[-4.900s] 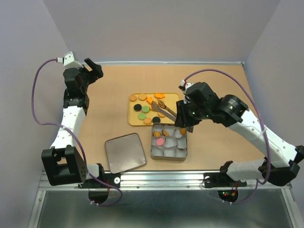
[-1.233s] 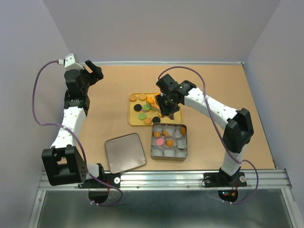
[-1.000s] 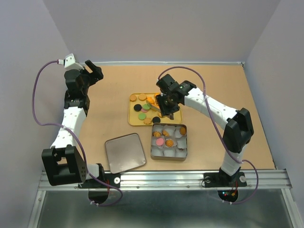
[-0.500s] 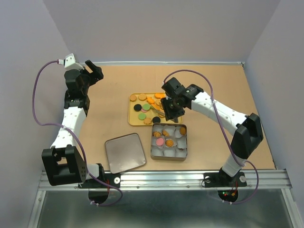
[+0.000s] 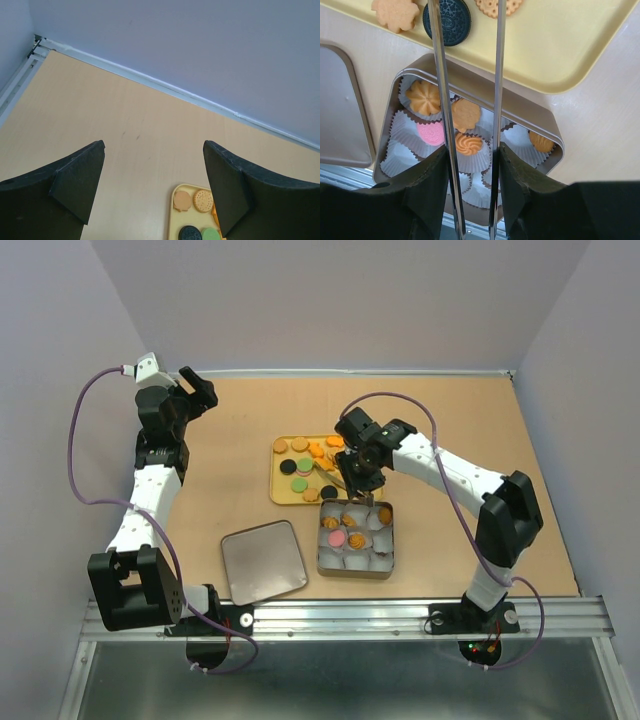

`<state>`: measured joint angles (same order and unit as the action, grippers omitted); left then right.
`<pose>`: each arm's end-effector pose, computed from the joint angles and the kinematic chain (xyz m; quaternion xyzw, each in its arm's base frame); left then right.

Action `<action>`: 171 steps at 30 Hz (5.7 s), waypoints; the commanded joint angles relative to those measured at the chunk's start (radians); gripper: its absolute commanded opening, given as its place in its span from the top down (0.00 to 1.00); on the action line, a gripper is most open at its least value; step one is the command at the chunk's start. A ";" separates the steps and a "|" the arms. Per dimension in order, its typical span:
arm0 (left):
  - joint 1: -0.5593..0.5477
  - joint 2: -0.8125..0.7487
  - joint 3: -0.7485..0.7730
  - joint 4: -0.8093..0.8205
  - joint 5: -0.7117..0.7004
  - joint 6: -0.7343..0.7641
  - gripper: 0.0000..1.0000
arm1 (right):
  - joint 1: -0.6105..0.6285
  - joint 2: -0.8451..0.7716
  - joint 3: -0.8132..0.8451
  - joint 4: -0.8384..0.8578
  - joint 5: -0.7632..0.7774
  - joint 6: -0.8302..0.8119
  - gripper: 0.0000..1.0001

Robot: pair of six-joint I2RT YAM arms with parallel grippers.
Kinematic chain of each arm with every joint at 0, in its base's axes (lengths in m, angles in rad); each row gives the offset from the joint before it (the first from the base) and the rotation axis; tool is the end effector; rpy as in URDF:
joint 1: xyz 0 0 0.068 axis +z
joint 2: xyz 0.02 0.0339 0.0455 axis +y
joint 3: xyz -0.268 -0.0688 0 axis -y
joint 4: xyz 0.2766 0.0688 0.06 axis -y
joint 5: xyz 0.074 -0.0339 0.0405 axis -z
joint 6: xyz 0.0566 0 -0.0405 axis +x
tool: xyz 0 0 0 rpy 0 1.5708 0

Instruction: Pack the cookies

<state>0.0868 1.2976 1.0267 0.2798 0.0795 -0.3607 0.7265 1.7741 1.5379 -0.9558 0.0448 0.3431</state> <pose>0.3597 0.0268 0.3565 -0.1286 0.6921 -0.1246 0.6992 0.3047 0.2674 0.2483 -0.1829 0.9647 0.0770 0.1731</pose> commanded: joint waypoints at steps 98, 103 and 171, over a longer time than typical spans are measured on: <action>0.004 -0.031 -0.014 0.042 0.005 0.012 0.10 | -0.006 -0.992 -0.472 -0.434 -0.180 0.189 0.53; 0.004 -0.032 -0.014 0.041 0.003 0.012 0.10 | -0.007 -0.998 -0.473 -0.432 -0.177 0.191 0.50; 0.004 -0.050 0.004 0.029 0.012 0.006 0.09 | -0.009 0.039 0.142 0.106 0.165 0.139 0.51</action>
<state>0.0868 1.2797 1.0210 0.2745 0.0792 -0.3603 0.7254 1.8153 1.6299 -0.9035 0.1978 0.4900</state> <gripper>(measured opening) 0.908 0.490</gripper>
